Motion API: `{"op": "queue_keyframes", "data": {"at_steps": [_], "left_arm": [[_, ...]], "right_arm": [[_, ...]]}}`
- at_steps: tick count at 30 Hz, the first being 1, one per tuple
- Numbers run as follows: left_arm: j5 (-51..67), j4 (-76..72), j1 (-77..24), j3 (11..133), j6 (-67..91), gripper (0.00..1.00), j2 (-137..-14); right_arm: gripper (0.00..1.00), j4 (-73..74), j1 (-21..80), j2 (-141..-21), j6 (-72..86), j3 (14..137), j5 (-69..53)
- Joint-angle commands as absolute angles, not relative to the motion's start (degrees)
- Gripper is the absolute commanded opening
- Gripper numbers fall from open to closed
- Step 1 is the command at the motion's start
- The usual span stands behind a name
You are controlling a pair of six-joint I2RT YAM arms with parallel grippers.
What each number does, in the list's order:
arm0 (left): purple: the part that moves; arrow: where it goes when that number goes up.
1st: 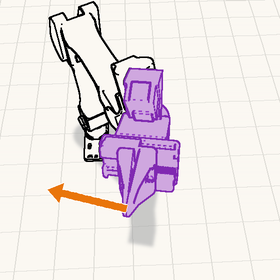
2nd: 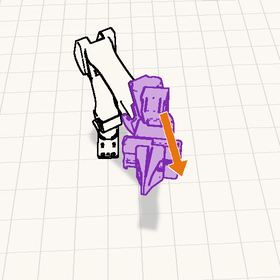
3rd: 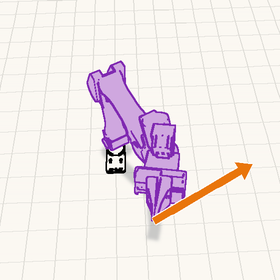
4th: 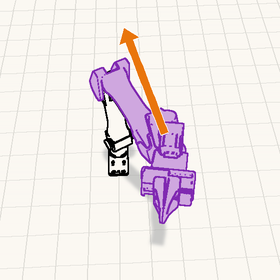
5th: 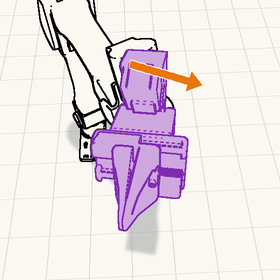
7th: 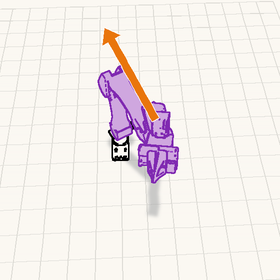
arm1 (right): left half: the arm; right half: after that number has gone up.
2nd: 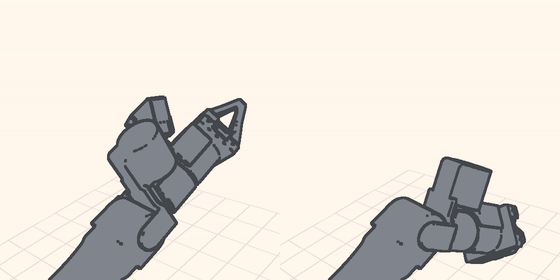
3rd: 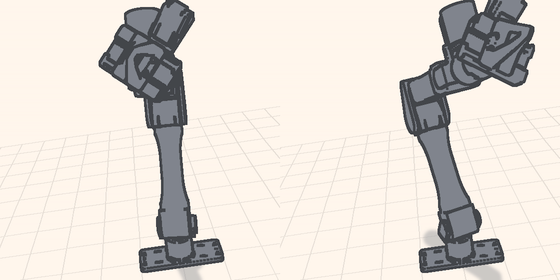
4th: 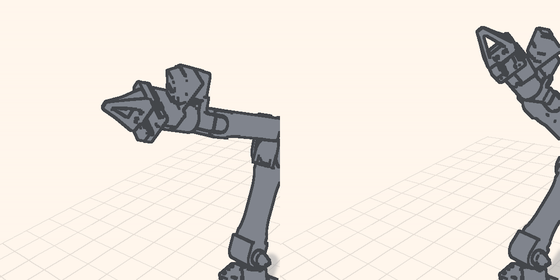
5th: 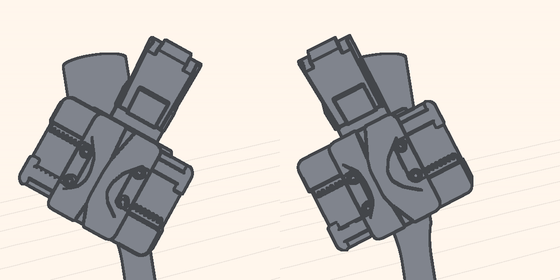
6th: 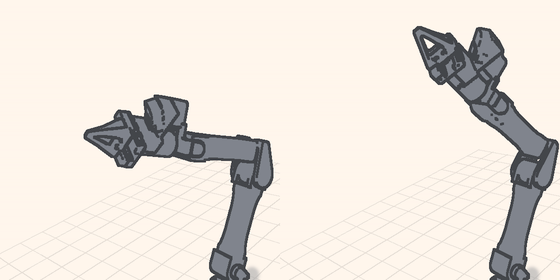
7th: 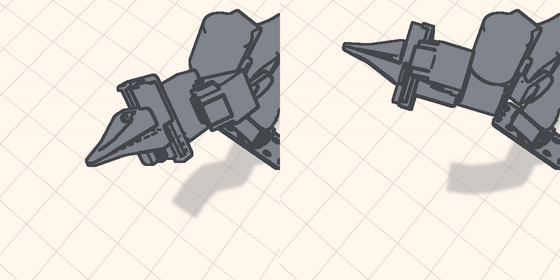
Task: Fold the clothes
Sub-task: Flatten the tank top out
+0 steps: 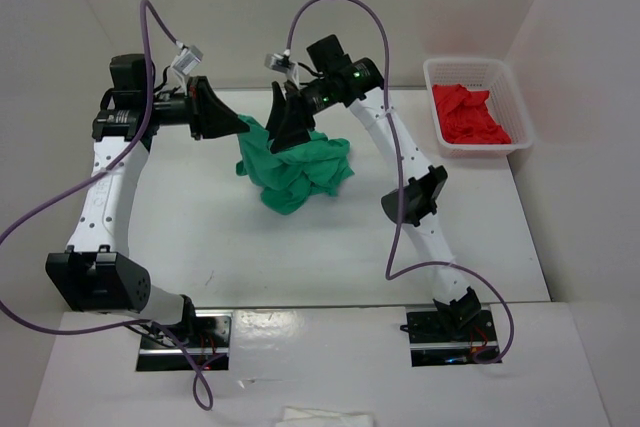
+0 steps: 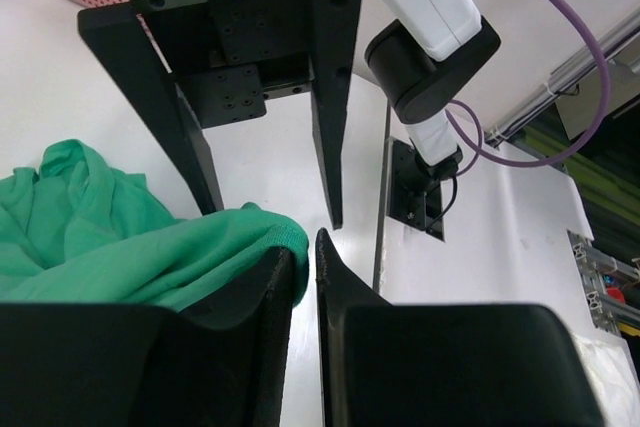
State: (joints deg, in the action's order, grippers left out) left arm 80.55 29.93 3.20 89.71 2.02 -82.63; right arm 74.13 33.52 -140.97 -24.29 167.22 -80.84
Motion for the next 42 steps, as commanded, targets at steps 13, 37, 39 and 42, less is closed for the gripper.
{"op": "queue_keyframes", "data": {"at_steps": [13,37,39,42], "left_arm": [[77.35,22.68,3.43,92.54,7.56,0.16,-83.93],[75.15,13.36,3.43,88.6,16.08,0.14,-80.51],[75.15,13.36,2.9,88.59,16.08,0.14,-79.99],[74.62,13.36,2.37,87.28,16.08,0.14,-79.45]], "right_arm": [[0.64,74.18,33.4,-140.19,-24.79,170.33,-86.4],[0.29,73.57,33.93,-145.02,-21.89,174.29,-83.06],[0.24,72.69,33.93,-145.02,-20.75,174.9,-83.06],[0.24,71.64,34.45,-145.02,-20.05,174.9,-83.06]]}}
